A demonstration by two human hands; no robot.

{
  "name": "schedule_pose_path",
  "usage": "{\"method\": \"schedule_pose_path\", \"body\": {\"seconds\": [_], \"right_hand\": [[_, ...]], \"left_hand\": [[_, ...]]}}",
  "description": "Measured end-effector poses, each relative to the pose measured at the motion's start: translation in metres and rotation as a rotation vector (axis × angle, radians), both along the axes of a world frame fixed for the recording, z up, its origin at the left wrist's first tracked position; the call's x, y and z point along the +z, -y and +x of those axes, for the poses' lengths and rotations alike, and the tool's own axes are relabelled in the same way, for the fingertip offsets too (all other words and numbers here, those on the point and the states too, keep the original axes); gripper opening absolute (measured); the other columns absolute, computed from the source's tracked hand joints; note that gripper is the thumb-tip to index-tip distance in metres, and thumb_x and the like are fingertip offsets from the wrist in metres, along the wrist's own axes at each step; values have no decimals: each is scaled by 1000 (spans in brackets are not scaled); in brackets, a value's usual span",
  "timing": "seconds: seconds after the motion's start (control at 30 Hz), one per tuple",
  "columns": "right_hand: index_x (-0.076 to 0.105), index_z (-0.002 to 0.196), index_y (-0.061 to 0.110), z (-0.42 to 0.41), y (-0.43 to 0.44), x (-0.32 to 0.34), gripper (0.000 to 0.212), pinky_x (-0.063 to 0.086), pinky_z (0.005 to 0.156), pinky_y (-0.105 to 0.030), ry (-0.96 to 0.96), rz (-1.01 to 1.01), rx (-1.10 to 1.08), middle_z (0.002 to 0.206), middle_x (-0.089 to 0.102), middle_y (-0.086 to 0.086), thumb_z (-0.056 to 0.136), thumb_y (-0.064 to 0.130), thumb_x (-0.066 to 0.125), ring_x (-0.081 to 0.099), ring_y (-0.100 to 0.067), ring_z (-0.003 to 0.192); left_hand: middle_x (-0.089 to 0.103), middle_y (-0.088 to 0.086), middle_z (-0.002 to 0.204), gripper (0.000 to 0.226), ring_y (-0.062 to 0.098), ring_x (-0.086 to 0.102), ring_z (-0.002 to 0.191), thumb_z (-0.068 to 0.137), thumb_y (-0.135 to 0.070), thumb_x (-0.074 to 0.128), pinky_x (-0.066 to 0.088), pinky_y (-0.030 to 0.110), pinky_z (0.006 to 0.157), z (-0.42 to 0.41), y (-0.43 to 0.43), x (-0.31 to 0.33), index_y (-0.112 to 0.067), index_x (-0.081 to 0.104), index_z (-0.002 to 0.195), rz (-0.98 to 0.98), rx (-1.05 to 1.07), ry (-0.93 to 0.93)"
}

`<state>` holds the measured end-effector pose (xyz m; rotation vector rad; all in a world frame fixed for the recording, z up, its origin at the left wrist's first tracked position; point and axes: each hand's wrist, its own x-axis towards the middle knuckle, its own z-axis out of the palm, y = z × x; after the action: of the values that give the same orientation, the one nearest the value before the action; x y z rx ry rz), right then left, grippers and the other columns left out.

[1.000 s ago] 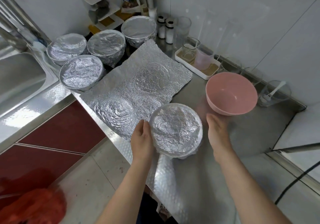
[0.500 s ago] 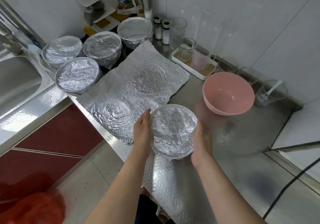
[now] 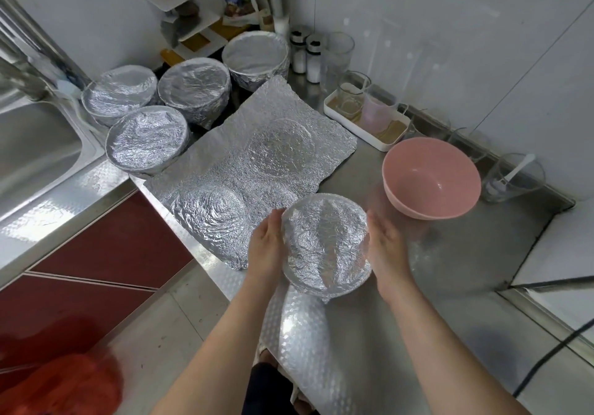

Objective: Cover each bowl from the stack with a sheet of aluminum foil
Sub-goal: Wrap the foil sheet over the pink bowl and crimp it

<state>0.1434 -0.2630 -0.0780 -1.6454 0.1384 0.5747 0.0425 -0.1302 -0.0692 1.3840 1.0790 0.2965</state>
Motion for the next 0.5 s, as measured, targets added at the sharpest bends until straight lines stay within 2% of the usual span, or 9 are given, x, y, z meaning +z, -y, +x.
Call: {"method": "schedule_pose_path", "body": {"seconds": [0.03,0.1,0.17,0.2,0.27,0.33,0.37,0.43,0.5], "right_hand": [[60,113,11,5,1,0,24,49,64,-31,68,-10,42,78,57,-2,101,27,46,52,1,64],[61,121,8,12,-2,-3,30,47,69,-18,185,-75,131,91,62,2,101,24,45,54,2,74],[58,127,3,14,-6,-6,33,41,79,-5,267,-128,179,109,62,3,102,17,44,56,-5,96],[59,127,2,13,-7,-8,32,37,81,0,304,-158,190,115,62,1,102,14,44,56,-6,104],[62,123,2,11,-9,-13,30,37,80,-3,376,-230,205,118,66,-5,101,10,44,57,-9,105],[64,120,1,11,-9,-15,30,38,79,-12,411,-272,217,111,68,-9,100,8,44,59,-13,99],[65,118,1,12,-8,-15,29,38,80,-14,405,-278,218,108,69,-8,100,7,43,59,-12,96],[66,106,7,12,-10,-13,24,37,80,-19,388,-254,232,91,65,3,100,6,43,55,-5,83],[64,104,15,13,-9,-10,23,37,77,-18,393,-236,254,81,58,10,100,6,43,51,-1,74]], "left_hand": [[60,4,131,41,29,57,116,102,-43,38,45,45,102,1,-4,1,-20,60,128,57,-51,21],[57,10,135,42,33,60,113,102,-41,40,48,41,99,6,-12,1,-20,54,137,126,-146,45],[66,14,116,40,23,66,87,103,-37,41,52,28,78,11,-14,-3,-17,56,135,167,-199,33],[69,11,99,38,19,62,73,104,-35,41,51,28,68,12,-13,-6,-15,59,130,184,-205,23],[59,2,68,32,18,50,56,104,-30,41,44,35,59,12,-10,-11,-10,65,107,206,-192,12],[47,-2,59,32,16,43,53,104,-26,40,37,33,56,10,-8,-15,-13,57,81,257,-187,-22],[45,-3,58,33,15,41,54,104,-24,40,34,30,56,11,-7,-17,-16,52,74,279,-197,-36],[46,-2,60,34,15,41,56,104,-24,40,33,30,56,9,-6,-15,-18,50,73,296,-195,-48],[51,2,65,30,18,47,60,105,-25,40,40,29,57,8,-5,-9,-12,58,84,206,-166,-10]]}}
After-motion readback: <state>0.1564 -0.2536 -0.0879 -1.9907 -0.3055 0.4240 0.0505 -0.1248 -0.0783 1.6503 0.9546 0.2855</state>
